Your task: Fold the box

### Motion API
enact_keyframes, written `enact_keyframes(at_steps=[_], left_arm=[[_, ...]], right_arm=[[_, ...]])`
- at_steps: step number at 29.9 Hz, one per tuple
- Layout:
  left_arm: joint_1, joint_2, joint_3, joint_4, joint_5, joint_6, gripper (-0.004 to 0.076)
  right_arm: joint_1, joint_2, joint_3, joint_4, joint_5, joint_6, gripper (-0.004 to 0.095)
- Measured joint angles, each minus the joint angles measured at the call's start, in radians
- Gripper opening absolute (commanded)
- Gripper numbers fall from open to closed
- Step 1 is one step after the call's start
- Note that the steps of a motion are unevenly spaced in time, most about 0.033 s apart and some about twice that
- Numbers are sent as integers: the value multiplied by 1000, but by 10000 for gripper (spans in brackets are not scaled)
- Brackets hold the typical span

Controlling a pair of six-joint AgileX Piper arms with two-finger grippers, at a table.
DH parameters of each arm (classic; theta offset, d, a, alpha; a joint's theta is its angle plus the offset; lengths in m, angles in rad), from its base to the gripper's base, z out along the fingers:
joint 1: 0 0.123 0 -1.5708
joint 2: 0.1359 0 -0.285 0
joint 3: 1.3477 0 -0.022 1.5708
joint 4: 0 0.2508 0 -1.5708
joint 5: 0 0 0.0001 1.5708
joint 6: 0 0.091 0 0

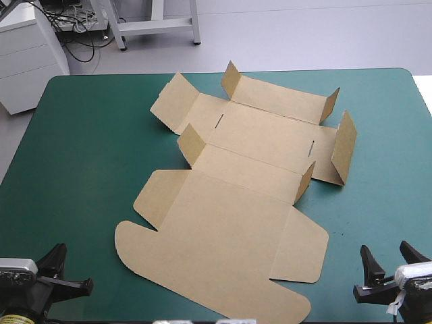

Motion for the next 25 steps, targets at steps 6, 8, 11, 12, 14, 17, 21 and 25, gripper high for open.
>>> enact_keyframes(at_steps=[6,8,11,12,14,17,21,25], left_arm=[[0,0,0,0,0,0,-32],[0,0,0,0,0,0,-32],[0,0,0,0,0,0,-32],[0,0,0,0,0,0,-32],[0,0,0,0,0,0,-32],[0,0,0,0,0,0,-32],[0,0,0,0,0,0,-32],[0,0,0,0,0,0,-32]], right_arm=[[0,0,0,49,0,32,690],[0,3,0,67,0,51,690],[0,48,0,90,-6,71,691],[0,74,-1,100,-9,75,690],[0,126,-12,124,-12,79,690],[0,223,-61,170,-23,80,690],[0,365,-158,227,-50,114,690],[0,532,-265,261,-53,140,690]])
